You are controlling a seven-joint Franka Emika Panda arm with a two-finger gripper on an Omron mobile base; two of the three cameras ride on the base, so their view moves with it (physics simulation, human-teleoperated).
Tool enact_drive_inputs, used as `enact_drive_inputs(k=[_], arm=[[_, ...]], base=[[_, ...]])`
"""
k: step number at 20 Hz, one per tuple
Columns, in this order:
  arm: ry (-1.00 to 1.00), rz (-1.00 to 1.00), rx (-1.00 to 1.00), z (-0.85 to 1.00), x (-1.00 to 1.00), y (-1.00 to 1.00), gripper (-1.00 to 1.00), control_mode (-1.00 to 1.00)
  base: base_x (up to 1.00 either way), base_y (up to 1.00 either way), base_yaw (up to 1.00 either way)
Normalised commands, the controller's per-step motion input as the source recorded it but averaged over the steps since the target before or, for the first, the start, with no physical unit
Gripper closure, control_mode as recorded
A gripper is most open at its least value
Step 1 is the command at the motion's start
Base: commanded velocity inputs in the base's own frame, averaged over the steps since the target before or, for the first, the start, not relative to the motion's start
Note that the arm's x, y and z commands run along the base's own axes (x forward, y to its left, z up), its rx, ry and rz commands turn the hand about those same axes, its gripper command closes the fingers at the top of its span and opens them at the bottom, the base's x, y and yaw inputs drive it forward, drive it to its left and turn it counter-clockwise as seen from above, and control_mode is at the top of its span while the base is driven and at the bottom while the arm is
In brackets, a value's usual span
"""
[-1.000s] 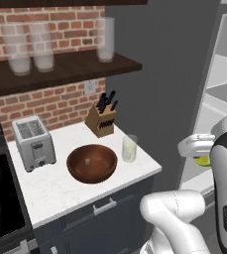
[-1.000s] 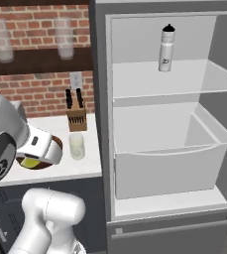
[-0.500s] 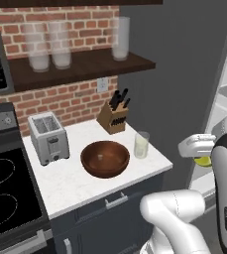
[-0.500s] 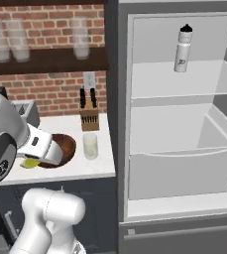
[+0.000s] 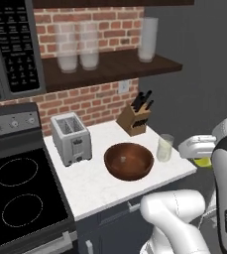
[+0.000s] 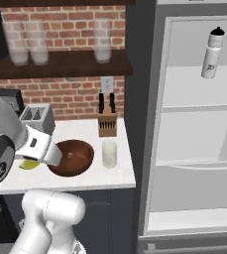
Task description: Grab a lemon wedge from the fridge and one ice cube from the ice bowl, and put them in the glass of lemonade.
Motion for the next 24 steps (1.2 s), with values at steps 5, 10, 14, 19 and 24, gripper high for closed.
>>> enact_drive_inputs(k=[5,10,14,19,24], arm=[[0.00,0.00,0.00,0.00,0.00,0.00,1.00,1.00],[0.03,0.00,0.00,0.00,0.05,0.00,1.00,-1.00],[0.14,-0.02,-0.01,0.00,0.34,0.06,1.00,-1.00],[0.14,-0.11,-0.07,0.01,0.41,0.26,1.00,-1.00],[0.05,-0.15,-0.07,-0.05,0.48,0.12,1.00,-1.00]], base=[[0.79,-0.19,0.00],[0.39,-0.10,0.00],[0.00,0.00,0.00],[0.00,0.00,0.00],[0.00,0.00,0.00]])
